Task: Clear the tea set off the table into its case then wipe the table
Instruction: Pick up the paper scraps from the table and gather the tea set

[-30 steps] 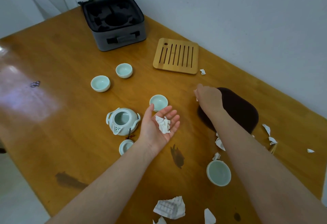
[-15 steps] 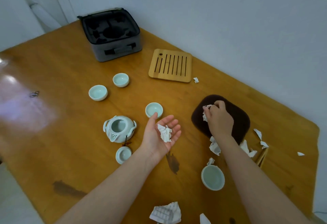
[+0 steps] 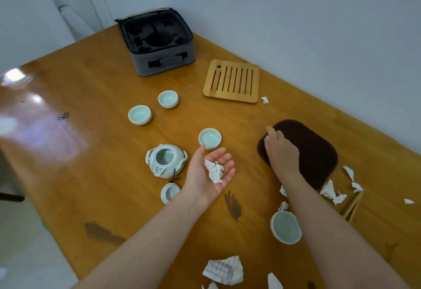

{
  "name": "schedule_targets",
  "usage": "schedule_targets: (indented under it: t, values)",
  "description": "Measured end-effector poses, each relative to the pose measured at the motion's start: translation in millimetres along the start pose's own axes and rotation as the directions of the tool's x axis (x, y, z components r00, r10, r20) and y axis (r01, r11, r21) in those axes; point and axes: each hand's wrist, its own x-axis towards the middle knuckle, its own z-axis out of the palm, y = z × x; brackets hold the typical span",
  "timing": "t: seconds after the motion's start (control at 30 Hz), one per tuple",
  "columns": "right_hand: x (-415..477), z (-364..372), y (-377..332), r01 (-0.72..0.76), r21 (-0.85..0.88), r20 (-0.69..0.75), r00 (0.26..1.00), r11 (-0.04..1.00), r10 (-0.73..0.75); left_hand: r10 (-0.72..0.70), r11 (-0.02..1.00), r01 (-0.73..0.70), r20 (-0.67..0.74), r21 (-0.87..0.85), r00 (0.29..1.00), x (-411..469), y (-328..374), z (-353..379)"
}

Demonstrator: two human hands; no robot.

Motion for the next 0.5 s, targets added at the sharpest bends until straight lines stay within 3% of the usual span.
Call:
schedule_targets:
  t: [0.2,0.3,0.4,0.5]
  values:
    - [8,-5,8,0.090,-0.001,-0.017,0.996,0.996,-0.090,0.004,1.000,-0.004,-0.014,-0.018,1.000,-8,3,-11]
    - [13,-16,6,-0.121,0.204,-0.037,0.991,0.971,0.131,0.006,1.000,-0.006,-0.019,-0.024,1.000,-13,5,-19]
    - [13,-39,-10,-0.323,0.481,-0.041,0.921,0.815,0.388,0.012,0.999,-0.013,-0.030,-0.038,0.999,-19,9,-26]
    - [4,-63,-36,-0.406,0.637,0.010,0.854,0.656,0.519,0.013,0.998,-0.015,-0.039,-0.054,0.999,-28,14,-33]
